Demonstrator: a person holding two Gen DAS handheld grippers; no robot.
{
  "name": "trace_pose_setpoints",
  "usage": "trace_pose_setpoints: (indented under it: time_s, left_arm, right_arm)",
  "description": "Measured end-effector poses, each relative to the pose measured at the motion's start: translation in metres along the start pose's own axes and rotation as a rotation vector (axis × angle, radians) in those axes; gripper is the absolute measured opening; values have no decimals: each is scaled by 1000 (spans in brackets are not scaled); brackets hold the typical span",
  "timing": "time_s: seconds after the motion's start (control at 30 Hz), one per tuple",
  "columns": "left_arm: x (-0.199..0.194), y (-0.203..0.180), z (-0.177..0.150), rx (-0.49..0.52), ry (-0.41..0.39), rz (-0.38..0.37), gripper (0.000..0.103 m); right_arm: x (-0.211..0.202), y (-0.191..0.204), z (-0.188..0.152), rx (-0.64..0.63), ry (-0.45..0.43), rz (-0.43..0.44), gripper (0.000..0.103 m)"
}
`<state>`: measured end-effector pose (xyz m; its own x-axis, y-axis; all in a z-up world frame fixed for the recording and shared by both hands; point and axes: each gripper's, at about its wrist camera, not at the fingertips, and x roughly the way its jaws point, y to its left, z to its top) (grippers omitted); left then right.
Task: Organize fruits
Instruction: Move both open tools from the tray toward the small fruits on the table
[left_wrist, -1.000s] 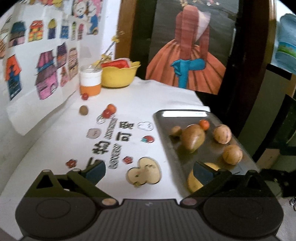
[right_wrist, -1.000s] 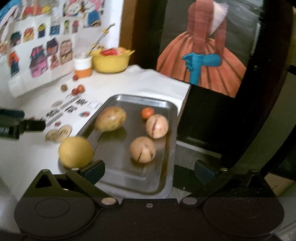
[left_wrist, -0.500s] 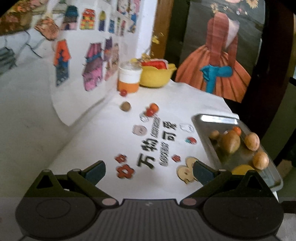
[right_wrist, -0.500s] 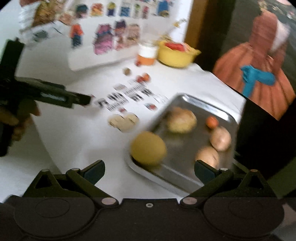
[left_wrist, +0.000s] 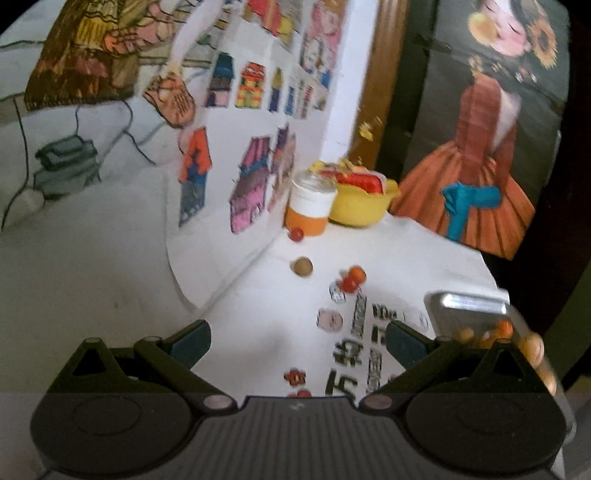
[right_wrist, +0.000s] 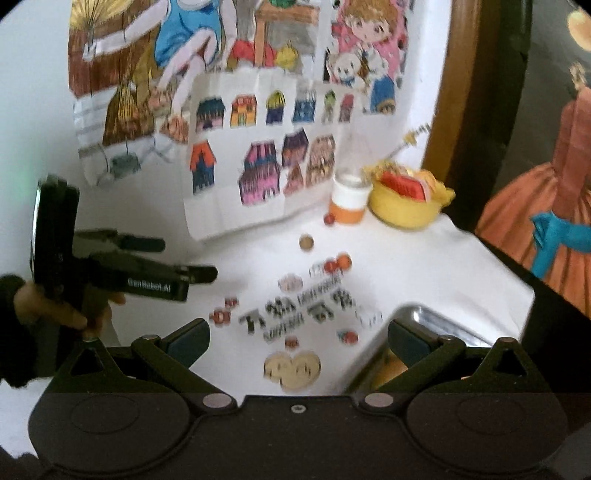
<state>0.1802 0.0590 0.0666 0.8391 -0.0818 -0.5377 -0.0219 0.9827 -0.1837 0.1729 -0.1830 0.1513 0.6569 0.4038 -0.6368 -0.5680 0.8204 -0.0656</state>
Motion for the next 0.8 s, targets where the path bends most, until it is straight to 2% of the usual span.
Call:
trace_pose_setpoints:
  time_s: [0.23,0.47,0.53,0.8]
  left_arm:
    - [16,-6,26,10,-36,16,103]
    - [41,-17,39,57,-40,0,103]
    - [49,-20,39,76,-32,-16,103]
    - [79,-31,30,130,13,-141,103]
  right_arm:
    - [26,-24,48,-2,-26,-6,102]
    - [72,-51,76,104,15,32,102]
    - [90,-58,80,132,42,28,102]
    - [162,-86,80,242,166,96,102]
